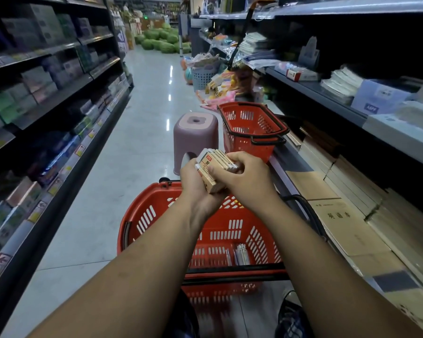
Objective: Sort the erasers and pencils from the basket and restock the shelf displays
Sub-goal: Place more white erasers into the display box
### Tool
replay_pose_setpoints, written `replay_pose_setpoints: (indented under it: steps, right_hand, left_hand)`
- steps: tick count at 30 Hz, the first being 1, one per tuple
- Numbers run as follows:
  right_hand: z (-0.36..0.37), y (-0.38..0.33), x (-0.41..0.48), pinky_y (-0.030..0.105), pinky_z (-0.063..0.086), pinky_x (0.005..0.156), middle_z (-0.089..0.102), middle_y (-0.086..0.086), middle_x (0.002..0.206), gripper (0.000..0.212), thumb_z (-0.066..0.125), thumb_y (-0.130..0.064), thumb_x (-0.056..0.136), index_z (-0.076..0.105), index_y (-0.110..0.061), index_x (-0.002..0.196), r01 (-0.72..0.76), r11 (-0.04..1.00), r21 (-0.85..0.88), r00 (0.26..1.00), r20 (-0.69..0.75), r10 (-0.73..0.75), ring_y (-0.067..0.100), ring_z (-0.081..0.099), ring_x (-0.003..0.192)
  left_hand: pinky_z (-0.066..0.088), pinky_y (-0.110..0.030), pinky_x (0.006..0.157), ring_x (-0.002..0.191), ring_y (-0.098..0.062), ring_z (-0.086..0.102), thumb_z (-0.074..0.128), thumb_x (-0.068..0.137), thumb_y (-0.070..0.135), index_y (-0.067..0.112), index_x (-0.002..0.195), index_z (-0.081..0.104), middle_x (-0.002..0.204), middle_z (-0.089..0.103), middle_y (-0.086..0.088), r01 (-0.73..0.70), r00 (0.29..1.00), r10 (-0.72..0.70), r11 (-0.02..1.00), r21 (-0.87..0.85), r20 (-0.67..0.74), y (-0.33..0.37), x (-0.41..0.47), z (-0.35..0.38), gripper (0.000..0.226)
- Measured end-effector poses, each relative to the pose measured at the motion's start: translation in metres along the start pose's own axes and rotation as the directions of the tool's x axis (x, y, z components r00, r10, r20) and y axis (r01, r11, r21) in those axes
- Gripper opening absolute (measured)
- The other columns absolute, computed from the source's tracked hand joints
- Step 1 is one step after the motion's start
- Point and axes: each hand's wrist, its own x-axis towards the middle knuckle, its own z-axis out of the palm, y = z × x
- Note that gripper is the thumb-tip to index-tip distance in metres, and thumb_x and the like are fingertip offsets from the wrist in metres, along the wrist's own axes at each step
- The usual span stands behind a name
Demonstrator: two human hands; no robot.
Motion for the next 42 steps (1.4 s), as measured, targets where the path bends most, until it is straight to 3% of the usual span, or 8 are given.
replay_pose_setpoints:
  steps: [10,16,20,25,29,34,37,42]
  right_hand:
    - [0.000,-0.003,-0.001,0.039,0.060,0.080,0.073,-0.009,0.090,0.030,0.080,-0.044,0.079,0.068,-0.027,0.100,-0.023,1.000,-0.005,1.000,-0.011,0.023,0.007,0.069,0.086]
    - [0.005,-0.009,-0.003,0.030,0.044,0.093,0.054,-0.006,0.109,0.051,0.074,-0.056,0.078,0.066,-0.026,0.119,0.081,0.951,-0.299,0.992,-0.072,-0.107,0.017,0.041,0.112]
    - [0.005,-0.009,-0.001,0.027,0.038,0.098,0.043,-0.006,0.112,0.052,0.075,-0.059,0.076,0.069,-0.028,0.117,0.106,0.933,-0.343,0.986,-0.083,-0.142,0.012,0.033,0.110]
    - [0.005,-0.005,0.000,0.035,0.048,0.101,0.053,-0.002,0.123,0.058,0.072,-0.053,0.085,0.063,-0.019,0.131,0.138,0.979,-0.152,0.990,0.021,-0.136,0.015,0.052,0.115]
    - [0.000,-0.006,0.001,0.029,0.052,0.095,0.061,-0.003,0.125,0.047,0.056,-0.048,0.099,0.061,-0.018,0.135,0.117,0.993,-0.001,0.993,-0.003,-0.117,0.008,0.059,0.112]
    - [-0.018,0.001,0.002,0.024,0.051,0.083,0.066,-0.004,0.115,0.029,0.049,-0.036,0.105,0.064,-0.020,0.123,0.099,0.995,-0.005,0.991,-0.091,-0.100,0.007,0.062,0.102]
    - [-0.035,0.008,0.003,0.031,0.054,0.088,0.064,-0.003,0.119,0.027,0.053,-0.029,0.103,0.062,-0.019,0.126,0.105,0.986,-0.130,0.986,-0.115,-0.121,0.009,0.060,0.105]
    - [-0.066,0.011,0.003,0.035,0.055,0.087,0.061,-0.001,0.126,0.030,0.056,-0.031,0.100,0.058,-0.020,0.128,0.117,0.940,-0.321,0.988,-0.063,-0.144,0.014,0.059,0.106]
  left_hand:
    - [0.057,-0.045,0.093,0.092,-0.033,0.073,0.058,0.091,0.042,0.006,0.117,0.072,0.101,0.073,-0.017,-0.003,1.000,0.004,0.998,-0.063,0.018,0.000,-0.009,0.004,0.047]
    - [0.061,-0.040,0.066,0.075,-0.032,0.075,0.052,0.096,0.040,0.008,0.114,0.070,0.091,0.075,-0.016,-0.039,0.999,0.040,0.994,-0.105,0.009,-0.002,-0.006,0.006,0.041]
    - [0.062,-0.038,0.072,0.075,-0.031,0.074,0.051,0.096,0.040,0.007,0.114,0.069,0.088,0.073,-0.016,-0.051,0.999,0.050,0.989,-0.142,-0.010,-0.001,-0.003,0.005,0.042]
    - [0.055,-0.036,0.089,0.078,-0.030,0.072,0.051,0.097,0.039,0.004,0.100,0.071,0.090,0.071,-0.017,-0.079,0.997,0.074,0.979,-0.190,-0.028,0.001,-0.003,0.005,0.041]
    - [0.048,-0.045,0.108,0.119,-0.037,0.065,0.055,0.092,0.034,0.003,0.116,0.069,0.122,0.066,-0.020,-0.089,0.996,0.088,0.970,-0.228,-0.015,0.005,-0.003,0.005,0.042]
    - [0.060,-0.033,0.069,0.086,-0.033,0.066,0.054,0.093,0.033,0.006,0.111,0.071,0.101,0.069,-0.019,-0.073,0.997,0.070,0.955,-0.287,-0.022,0.007,-0.009,0.011,0.037]
    - [0.060,-0.033,0.070,0.083,-0.032,0.068,0.053,0.094,0.033,0.006,0.105,0.072,0.092,0.072,-0.019,-0.078,0.997,0.068,0.955,-0.287,-0.044,0.007,-0.013,0.017,0.035]
    - [0.063,-0.041,0.076,0.099,-0.036,0.071,0.054,0.093,0.031,0.008,0.111,0.073,0.110,0.073,-0.020,-0.069,0.997,0.056,0.940,-0.333,-0.050,0.000,-0.019,0.037,0.035]
